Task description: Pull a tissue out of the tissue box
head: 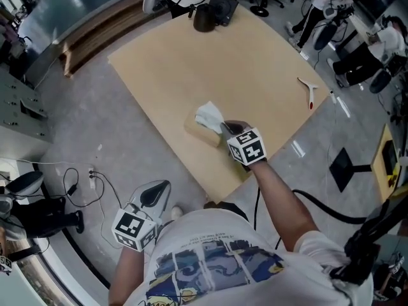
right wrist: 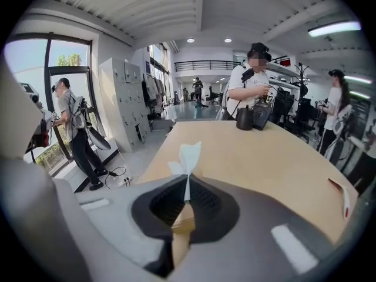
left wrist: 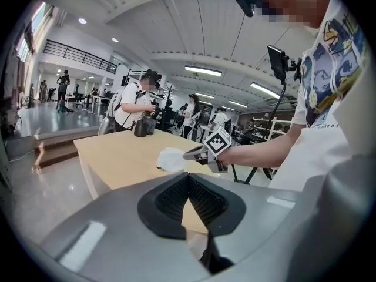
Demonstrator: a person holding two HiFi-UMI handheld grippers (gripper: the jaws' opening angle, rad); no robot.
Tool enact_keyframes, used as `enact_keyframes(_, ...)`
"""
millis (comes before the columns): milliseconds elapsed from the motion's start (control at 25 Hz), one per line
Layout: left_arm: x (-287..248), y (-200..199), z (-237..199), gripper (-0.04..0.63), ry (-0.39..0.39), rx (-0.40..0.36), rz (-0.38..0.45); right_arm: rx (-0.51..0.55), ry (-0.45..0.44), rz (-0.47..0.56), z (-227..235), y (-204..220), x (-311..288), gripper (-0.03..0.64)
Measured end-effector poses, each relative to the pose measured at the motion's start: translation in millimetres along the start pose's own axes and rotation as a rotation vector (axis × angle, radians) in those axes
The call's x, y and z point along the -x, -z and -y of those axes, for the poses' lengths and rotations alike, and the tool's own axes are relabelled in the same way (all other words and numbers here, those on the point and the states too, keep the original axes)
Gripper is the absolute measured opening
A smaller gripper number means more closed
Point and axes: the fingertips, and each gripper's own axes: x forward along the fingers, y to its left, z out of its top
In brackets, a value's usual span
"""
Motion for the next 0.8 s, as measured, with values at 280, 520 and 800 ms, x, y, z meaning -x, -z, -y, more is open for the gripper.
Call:
enact_keyframes(280, 27, 4, -3, 0.003, 0.017, -0.017, 0.013, 0.014, 0.051, 0.029, -15, -12, 17, 0.003)
enact_keyframes(520, 41, 2, 2, 0.003, 0.048, -0.015, 0.038, 0.030, 0.093, 0.051, -24, -18, 41, 0.003)
enact_keyframes(800, 56, 9, 9, 0.003, 0.092, -0.037, 0.051, 0.018, 0.135, 0.082, -43, -17, 68, 0.003)
